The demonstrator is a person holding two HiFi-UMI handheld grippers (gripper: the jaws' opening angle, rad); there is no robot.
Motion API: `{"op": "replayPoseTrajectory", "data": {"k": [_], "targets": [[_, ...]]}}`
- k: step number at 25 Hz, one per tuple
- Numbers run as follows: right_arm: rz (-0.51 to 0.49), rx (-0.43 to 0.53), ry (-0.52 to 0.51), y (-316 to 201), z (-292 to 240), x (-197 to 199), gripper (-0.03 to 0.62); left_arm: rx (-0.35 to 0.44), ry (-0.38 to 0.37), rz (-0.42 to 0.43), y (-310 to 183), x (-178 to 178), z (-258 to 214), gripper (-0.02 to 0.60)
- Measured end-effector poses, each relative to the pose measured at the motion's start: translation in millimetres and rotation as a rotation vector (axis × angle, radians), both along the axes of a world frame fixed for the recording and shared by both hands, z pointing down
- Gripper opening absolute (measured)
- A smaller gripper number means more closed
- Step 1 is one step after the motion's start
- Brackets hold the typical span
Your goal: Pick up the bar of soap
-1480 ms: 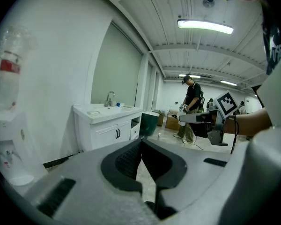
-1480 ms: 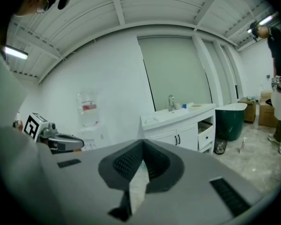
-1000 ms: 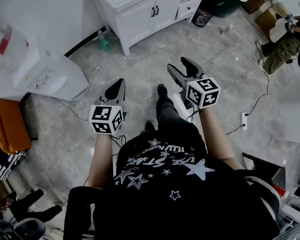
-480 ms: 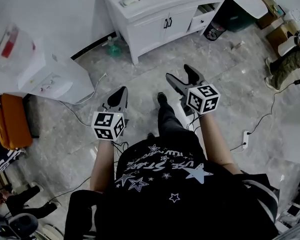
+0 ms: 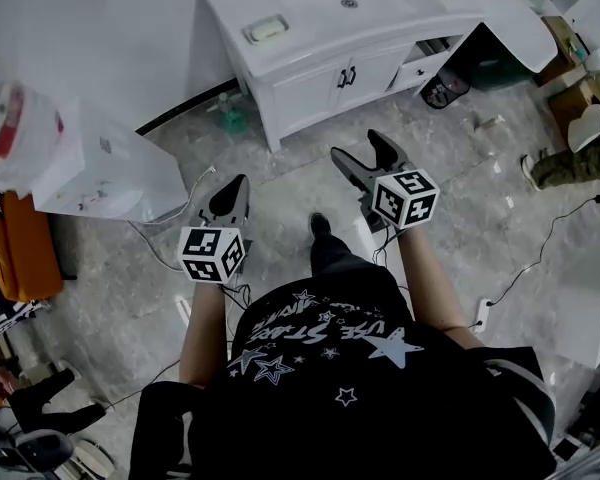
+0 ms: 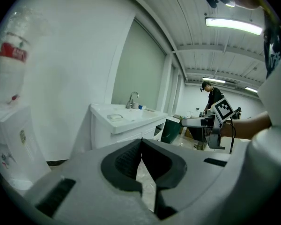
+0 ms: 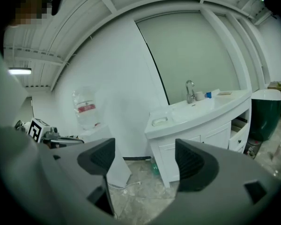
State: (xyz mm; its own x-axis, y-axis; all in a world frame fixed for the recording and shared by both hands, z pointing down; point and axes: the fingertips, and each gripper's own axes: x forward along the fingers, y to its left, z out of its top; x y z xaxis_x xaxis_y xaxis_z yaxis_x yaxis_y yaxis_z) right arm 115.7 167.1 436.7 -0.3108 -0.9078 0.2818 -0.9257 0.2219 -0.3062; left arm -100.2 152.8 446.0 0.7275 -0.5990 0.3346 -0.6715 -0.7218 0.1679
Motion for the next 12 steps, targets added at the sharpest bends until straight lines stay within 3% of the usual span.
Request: {"op": "replayPoseTrajectory", "data": {"k": [12], "targets": [[-0.13, -0.005, 0.002, -142.1, 2.1, 55.1, 0.383, 0.011, -0.01, -0.095, -118.4, 59.5, -5.1, 0.011]]}}
